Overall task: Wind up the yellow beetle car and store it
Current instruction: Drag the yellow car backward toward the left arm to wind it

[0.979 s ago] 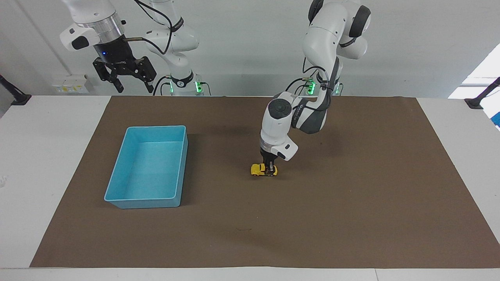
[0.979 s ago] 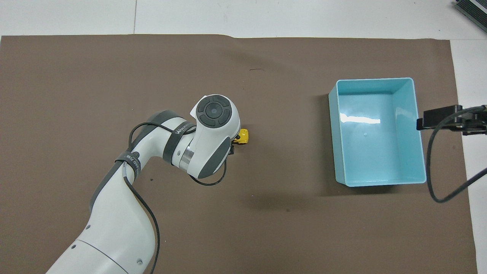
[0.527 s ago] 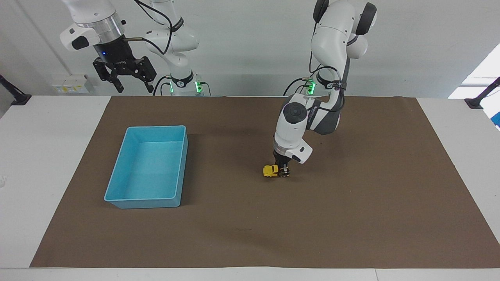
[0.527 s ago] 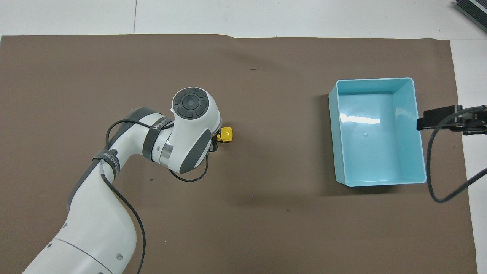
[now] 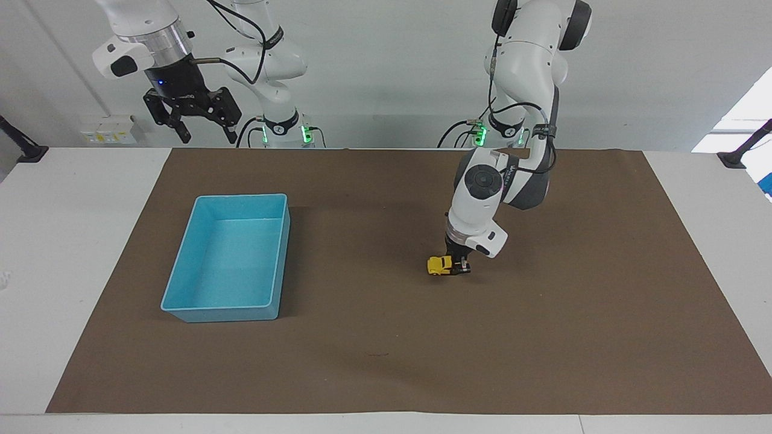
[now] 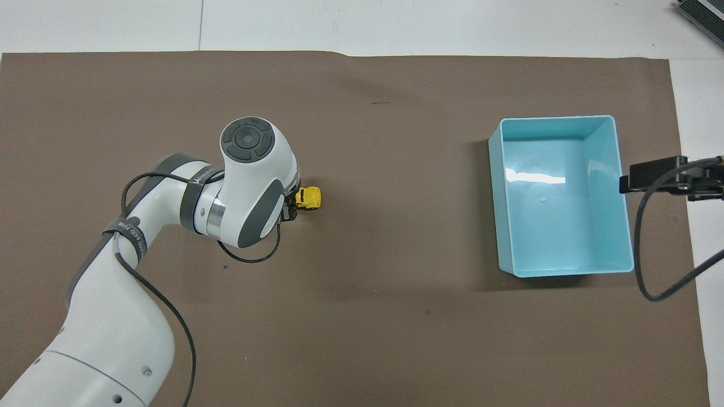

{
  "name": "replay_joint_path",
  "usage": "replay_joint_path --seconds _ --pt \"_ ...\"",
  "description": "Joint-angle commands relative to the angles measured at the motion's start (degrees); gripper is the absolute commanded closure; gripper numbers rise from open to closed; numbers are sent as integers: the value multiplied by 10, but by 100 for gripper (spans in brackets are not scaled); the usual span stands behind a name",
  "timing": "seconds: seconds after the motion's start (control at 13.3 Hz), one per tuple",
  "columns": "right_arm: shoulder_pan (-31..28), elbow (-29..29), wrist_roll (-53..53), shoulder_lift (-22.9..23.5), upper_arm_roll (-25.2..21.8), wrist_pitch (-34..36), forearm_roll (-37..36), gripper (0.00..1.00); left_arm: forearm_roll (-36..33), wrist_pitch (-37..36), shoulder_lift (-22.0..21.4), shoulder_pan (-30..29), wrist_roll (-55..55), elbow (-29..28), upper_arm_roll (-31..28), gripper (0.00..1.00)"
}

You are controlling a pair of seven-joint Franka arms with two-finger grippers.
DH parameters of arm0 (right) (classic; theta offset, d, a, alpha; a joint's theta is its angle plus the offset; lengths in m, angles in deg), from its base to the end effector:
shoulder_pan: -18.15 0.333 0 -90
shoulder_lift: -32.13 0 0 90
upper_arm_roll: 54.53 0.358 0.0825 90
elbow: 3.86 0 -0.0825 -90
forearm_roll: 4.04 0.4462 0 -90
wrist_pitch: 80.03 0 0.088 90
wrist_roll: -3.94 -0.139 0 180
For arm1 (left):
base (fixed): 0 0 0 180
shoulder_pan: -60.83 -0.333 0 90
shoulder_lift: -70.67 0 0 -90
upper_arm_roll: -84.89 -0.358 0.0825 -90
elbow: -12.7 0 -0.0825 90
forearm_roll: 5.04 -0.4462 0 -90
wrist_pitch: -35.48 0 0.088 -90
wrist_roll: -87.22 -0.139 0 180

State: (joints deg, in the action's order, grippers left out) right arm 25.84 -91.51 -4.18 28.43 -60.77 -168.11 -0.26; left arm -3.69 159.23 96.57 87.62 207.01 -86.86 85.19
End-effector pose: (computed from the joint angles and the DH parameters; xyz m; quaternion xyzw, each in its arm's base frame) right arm 0.5918 0.0219 0.6925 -0.9971 0.0558 -0.0327 0.0393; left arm 0.6455 -0.3316 0.2858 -0.6851 -0.7282 0.0146 0.0112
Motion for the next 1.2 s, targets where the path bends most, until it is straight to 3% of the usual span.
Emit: replay_joint_path --seconds 0.0,0.68,0.9,0.98,1.05,1.13 --pt "-7 -3 14 -3 2 5 10 0 -28 21 29 -27 -23 -26 -5 72" --pt "-7 -3 14 -3 2 5 10 0 -46 14 22 -89 -90 -45 -14 67" --pt "-7 -3 14 -3 2 5 10 0 -46 14 -9 -104 -112 -67 -13 60" --pt "-7 -2 15 -3 2 5 10 0 -47 15 -10 -104 -113 -71 -13 50" --pt "-7 -3 14 -3 2 5 10 0 -46 15 -10 -104 -113 -70 -13 20" --pt "-7 -3 14 -3 1 5 10 0 -47 14 -11 -104 -113 -70 -13 0"
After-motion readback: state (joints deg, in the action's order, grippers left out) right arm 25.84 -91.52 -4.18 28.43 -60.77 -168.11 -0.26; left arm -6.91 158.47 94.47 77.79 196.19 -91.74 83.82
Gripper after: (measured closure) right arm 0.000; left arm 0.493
